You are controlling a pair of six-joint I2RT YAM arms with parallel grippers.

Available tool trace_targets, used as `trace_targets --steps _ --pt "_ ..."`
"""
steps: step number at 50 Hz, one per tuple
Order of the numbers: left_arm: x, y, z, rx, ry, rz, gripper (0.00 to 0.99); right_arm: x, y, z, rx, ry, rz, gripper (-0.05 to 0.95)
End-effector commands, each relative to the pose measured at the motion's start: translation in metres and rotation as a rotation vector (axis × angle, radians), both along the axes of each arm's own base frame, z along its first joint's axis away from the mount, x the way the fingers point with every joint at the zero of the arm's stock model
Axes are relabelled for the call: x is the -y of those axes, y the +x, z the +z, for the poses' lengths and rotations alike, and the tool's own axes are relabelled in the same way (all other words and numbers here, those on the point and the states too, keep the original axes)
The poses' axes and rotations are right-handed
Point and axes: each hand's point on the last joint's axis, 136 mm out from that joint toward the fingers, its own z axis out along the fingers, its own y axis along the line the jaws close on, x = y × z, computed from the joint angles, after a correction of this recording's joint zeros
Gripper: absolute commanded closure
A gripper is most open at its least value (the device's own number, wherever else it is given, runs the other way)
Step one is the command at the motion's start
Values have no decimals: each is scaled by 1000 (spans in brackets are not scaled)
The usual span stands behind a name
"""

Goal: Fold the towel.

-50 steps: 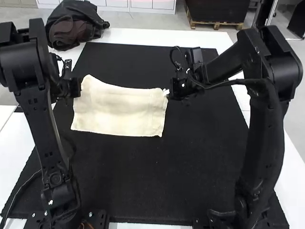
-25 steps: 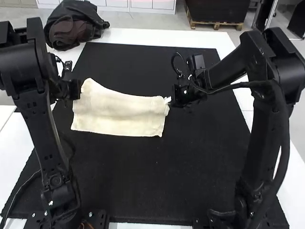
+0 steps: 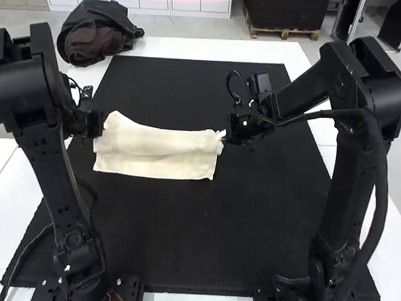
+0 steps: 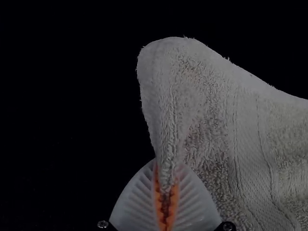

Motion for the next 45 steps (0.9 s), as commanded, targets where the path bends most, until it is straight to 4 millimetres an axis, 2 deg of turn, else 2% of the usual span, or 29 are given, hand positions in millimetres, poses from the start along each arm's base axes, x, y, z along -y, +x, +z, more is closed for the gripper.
trace_targets --steps 1,24,39,45 --pt "-29 -8 11 15 86 53 974 8 -3 16 29 -8 -30 928" --pt "-25 -37 11 -12 97 59 975 8 -40 7 -21 -5 3 928" --pt "-20 -47 -1 -22 111 67 974 8 -45 -1 -26 -6 5 928" --pt "-19 -53 -9 -27 120 76 974 9 -49 -16 -47 -19 10 928"
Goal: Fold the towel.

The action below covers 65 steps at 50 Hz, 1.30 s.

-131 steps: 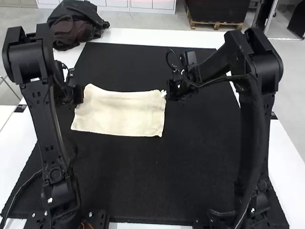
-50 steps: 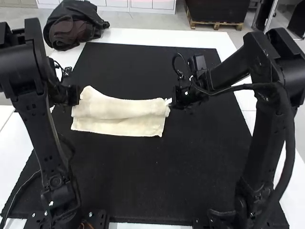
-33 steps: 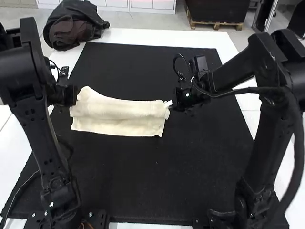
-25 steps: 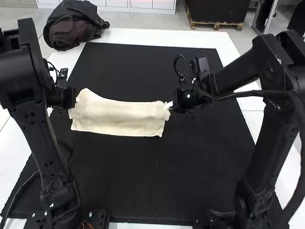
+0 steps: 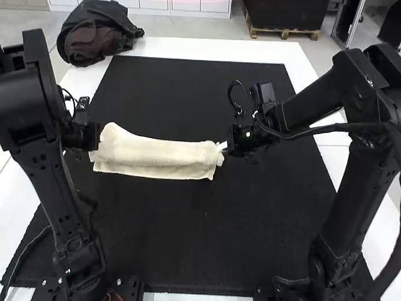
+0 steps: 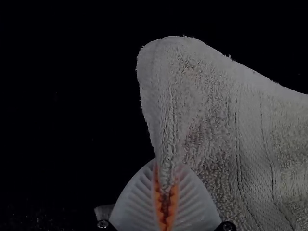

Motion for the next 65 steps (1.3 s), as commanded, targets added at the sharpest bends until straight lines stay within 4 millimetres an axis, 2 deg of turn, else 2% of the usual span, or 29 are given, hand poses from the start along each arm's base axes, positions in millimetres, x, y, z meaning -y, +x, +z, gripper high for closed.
trace_targets --steps 1,25,28,31,38,41,42,44,51,57,65 --pt "-23 -6 2 5 85 68 974 7 -3 -16 -20 -40 -22 928" --pt "-32 -11 -9 80 184 121 974 3 2 -41 -17 -46 -14 925" --pt "-34 -11 -11 82 199 132 970 2 5 -43 -9 -44 -19 884" --pt "-36 -11 -12 86 209 139 851 2 6 -45 -12 -43 -25 702" --pt "-38 -14 -15 79 214 147 392 0 11 -42 -14 -35 -36 284" --pt "-38 -14 -15 78 216 148 244 0 14 -40 -10 -31 -42 123" --pt "-40 -15 -15 75 222 154 143 0 16 -38 -8 -28 -46 52" --pt "-43 -16 -16 68 231 165 16 -1 17 -35 -3 -25 -47 -5" --pt "-52 -15 -7 86 238 201 16 -4 22 -25 12 -6 -45 -8" --pt "-66 -15 12 134 235 256 25 -6 24 -17 19 10 -44 -10" --pt "-70 -13 24 163 228 278 26 -8 23 -18 18 10 -37 -8"
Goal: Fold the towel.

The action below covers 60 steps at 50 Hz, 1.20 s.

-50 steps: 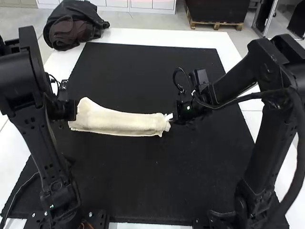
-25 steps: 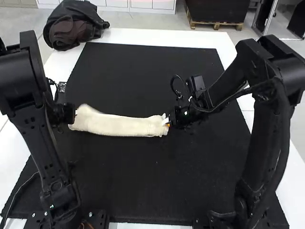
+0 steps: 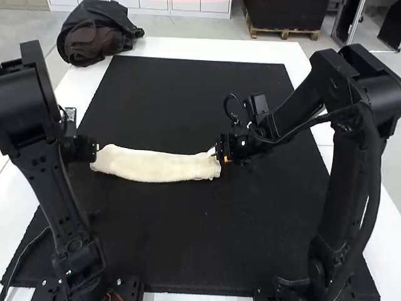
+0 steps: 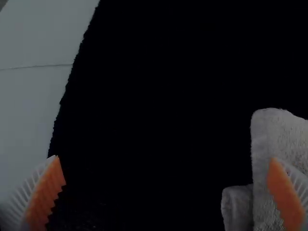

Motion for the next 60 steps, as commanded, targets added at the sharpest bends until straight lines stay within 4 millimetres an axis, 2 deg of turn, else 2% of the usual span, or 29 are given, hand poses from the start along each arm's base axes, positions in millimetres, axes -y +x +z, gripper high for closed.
trace_targets --steps 1,11,35,52,57,60 --pt "-9 8 25 61 16 24 26 -4 9 19 37 31 -3 -8" --pt "-10 8 32 70 0 39 26 -3 8 9 16 21 -3 -8" --pt "-8 4 46 80 8 43 26 -28 -9 -3 -10 9 62 -7" --pt "-7 1 56 91 17 46 26 -34 -13 -14 -25 -4 71 0" --pt "-7 0 62 101 24 46 26 -36 -15 -21 -38 -12 78 144" --pt "-7 0 66 107 28 45 26 -36 -18 -27 -49 -17 85 397"
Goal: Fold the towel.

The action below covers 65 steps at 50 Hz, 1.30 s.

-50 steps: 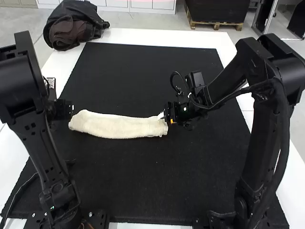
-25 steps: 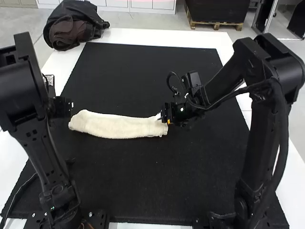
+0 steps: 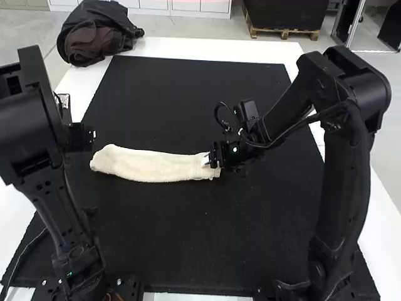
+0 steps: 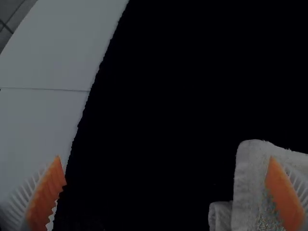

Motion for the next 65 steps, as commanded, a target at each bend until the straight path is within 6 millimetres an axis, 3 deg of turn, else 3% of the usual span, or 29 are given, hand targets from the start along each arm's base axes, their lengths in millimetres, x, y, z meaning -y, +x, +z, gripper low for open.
trace_targets --steps 1,5,17,26,36,52,65 --pt "-10 5 27 55 37 19 26 -10 -4 -8 -18 -1 25 480" --pt "-10 5 31 64 34 23 26 -14 -6 -11 -28 18 44 926" --pt "-9 4 33 69 27 29 26 3 -1 -8 -38 24 -3 926" --pt "-8 4 41 84 34 31 26 20 15 24 3 48 -57 928" --pt "-14 2 42 81 57 62 26 17 22 63 43 81 -68 928" --pt "-18 3 42 66 104 106 26 -25 13 94 54 142 5 928" --pt "-17 2 39 54 102 109 26 -78 3 118 61 184 91 926"
